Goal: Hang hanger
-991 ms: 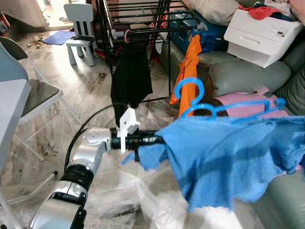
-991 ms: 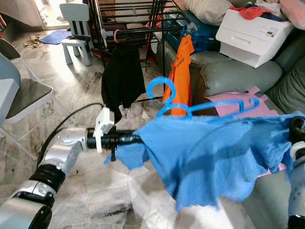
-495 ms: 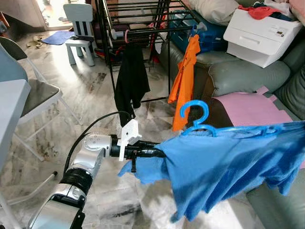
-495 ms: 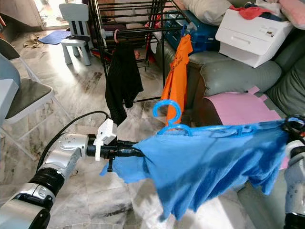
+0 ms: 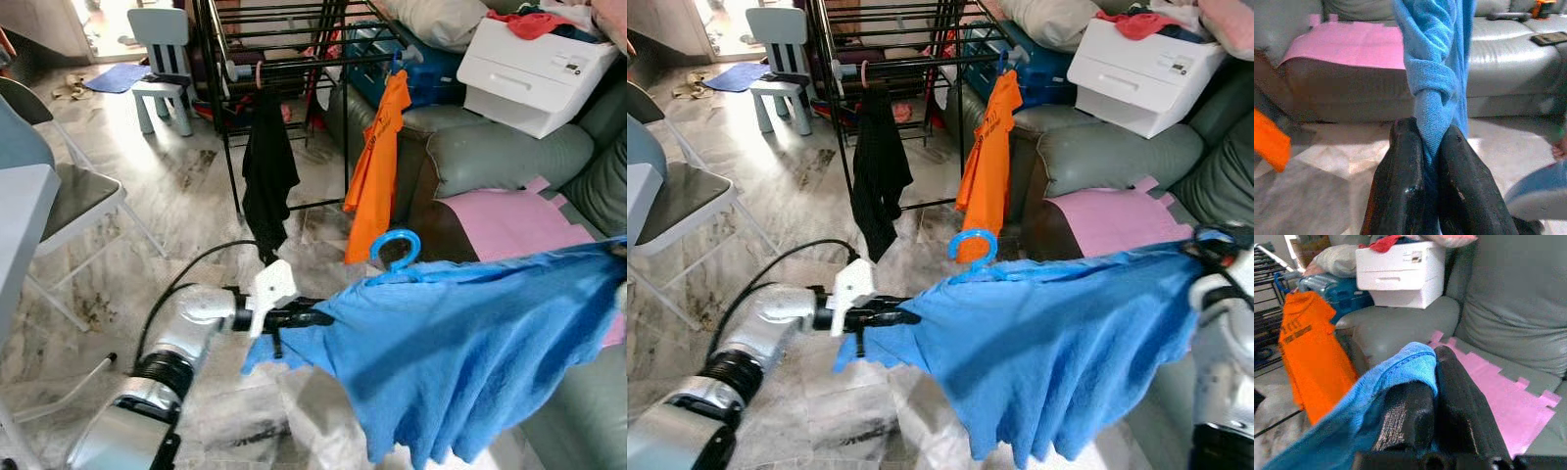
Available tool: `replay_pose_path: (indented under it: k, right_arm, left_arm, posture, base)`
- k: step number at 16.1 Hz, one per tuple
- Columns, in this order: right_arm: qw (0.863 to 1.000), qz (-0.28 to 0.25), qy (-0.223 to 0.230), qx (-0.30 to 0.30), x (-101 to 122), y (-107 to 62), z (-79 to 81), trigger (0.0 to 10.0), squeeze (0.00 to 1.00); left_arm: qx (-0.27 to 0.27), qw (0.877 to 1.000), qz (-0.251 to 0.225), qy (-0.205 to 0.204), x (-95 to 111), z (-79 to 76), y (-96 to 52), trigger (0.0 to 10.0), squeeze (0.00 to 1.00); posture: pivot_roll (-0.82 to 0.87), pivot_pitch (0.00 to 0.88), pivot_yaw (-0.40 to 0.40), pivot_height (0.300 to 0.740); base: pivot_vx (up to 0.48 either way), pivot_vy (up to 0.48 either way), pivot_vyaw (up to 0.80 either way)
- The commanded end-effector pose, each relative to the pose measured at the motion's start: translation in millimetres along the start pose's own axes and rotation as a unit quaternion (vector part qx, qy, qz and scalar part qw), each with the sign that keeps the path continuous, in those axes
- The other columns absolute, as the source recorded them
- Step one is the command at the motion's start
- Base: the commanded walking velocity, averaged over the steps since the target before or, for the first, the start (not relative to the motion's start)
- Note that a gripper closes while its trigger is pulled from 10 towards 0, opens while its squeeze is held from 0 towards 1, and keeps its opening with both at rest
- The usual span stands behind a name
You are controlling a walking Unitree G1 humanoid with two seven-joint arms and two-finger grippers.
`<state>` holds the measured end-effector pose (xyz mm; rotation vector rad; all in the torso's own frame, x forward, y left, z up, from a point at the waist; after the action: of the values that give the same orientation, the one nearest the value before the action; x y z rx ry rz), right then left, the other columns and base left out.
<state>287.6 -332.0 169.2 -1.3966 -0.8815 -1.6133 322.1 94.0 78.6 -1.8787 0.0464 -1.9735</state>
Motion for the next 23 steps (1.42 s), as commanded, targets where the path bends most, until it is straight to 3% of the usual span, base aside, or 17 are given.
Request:
replay_pose_path:
  k: [1, 2, 5, 7, 13, 16, 18, 21, 22, 23]
  right_arm:
    - [1.000, -0.017, 0.000, 0.010, 10.0, 1.1, 9.3, 0.0, 0.00]
    - [1.000, -0.015, 0.000, 0.015, 8.9, 1.4, 13.0, 0.0, 0.00]
    - [0.998, -0.005, 0.007, 0.056, 1.0, 0.7, 44.5, 0.0, 0.00]
    - [0.994, 0.007, -0.002, 0.108, -8.6, -5.7, 74.5, 0.0, 0.00]
    - [0.980, 0.046, -0.005, 0.193, -25.5, -24.5, 107.6, 0.0, 0.00]
    - [0.935, 0.135, -0.043, 0.324, -61.5, -58.1, 136.5, 0.0, 0.00]
    - [0.908, 0.170, -0.051, 0.380, -76.0, -77.1, 147.5, 0.0, 0.00]
    - [0.882, 0.199, -0.059, 0.423, -90.0, -94.9, 151.9, 0.0, 0.00]
    - [0.856, 0.228, -0.071, 0.459, -102.0, -110.5, 151.2, 0.0, 0.00]
    - [0.850, 0.234, -0.073, 0.466, -104.5, -114.3, 150.9, 0.0, 0.00]
  left_arm:
    - [0.018, 1.000, 0.000, 0.014, 7.6, 6.1, 3.6, 0.0, 0.00]
    - [0.020, 1.000, 0.000, 0.018, 8.2, 5.5, 6.2, 0.0, 0.00]
    - [0.072, 0.997, 0.003, 0.008, 13.0, 8.0, 24.7, 0.0, 0.00]
    - [0.128, 0.992, 0.015, 0.010, 17.7, 12.5, 36.8, 0.0, 0.00]
    - [0.239, 0.971, 0.021, -0.024, 23.8, 26.5, 43.9, 0.0, 0.00]
    - [0.299, 0.952, -0.001, -0.059, 31.5, 37.3, 41.2, 0.0, 0.00]
    - [0.311, 0.948, -0.008, -0.071, 33.5, 40.6, 39.5, 0.0, 0.00]
    - [0.319, 0.945, -0.011, -0.074, 35.4, 42.6, 38.8, 0.0, 0.00]
    - [0.323, 0.943, -0.014, -0.079, 36.9, 43.6, 39.0, 0.0, 0.00]
    - [0.323, 0.943, -0.015, -0.080, 37.2, 43.6, 39.2, 0.0, 0.00]
  posture:
    - [0.02, 0.000, -0.055, 0.740]
    - [0.02, 0.000, -0.056, 0.740]
    - [0.02, 0.000, -0.059, 0.740]
    - [0.02, 0.000, -0.057, 0.740]
    - [0.01, 0.000, -0.052, 0.740]
    - [0.01, 0.000, -0.052, 0.740]
    - [0.01, 0.000, -0.052, 0.740]
    - [0.02, 0.000, -0.051, 0.740]
    - [0.02, 0.000, -0.053, 0.740]
    - [0.02, 0.000, -0.053, 0.740]
  base:
    - [0.000, 0.000, 0.00]
    - [0.000, 0.000, 0.00]
    - [0.000, 0.000, 0.00]
    - [0.000, 0.000, 0.00]
    - [0.000, 0.000, 0.00]
    - [0.000, 0.000, 0.00]
    - [0.000, 0.000, 0.00]
    - [0.000, 0.000, 0.00]
    - [0.000, 0.000, 0.00]
    - [0.000, 0.000, 0.00]
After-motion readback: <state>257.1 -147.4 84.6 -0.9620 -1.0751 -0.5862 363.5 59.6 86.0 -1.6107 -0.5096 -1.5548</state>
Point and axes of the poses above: a point about 5 cm out from each wrist's last joint towards the gripper, its own y axis pointing out of the wrist towards the gripper, its own x axis along the axis of the wrist's last joint, z = x × y, the point moved 1 cm from there along y, pointing out of the wrist towards the gripper, and after that the axes turned 1 degree about -y, right-handed, at the moved point
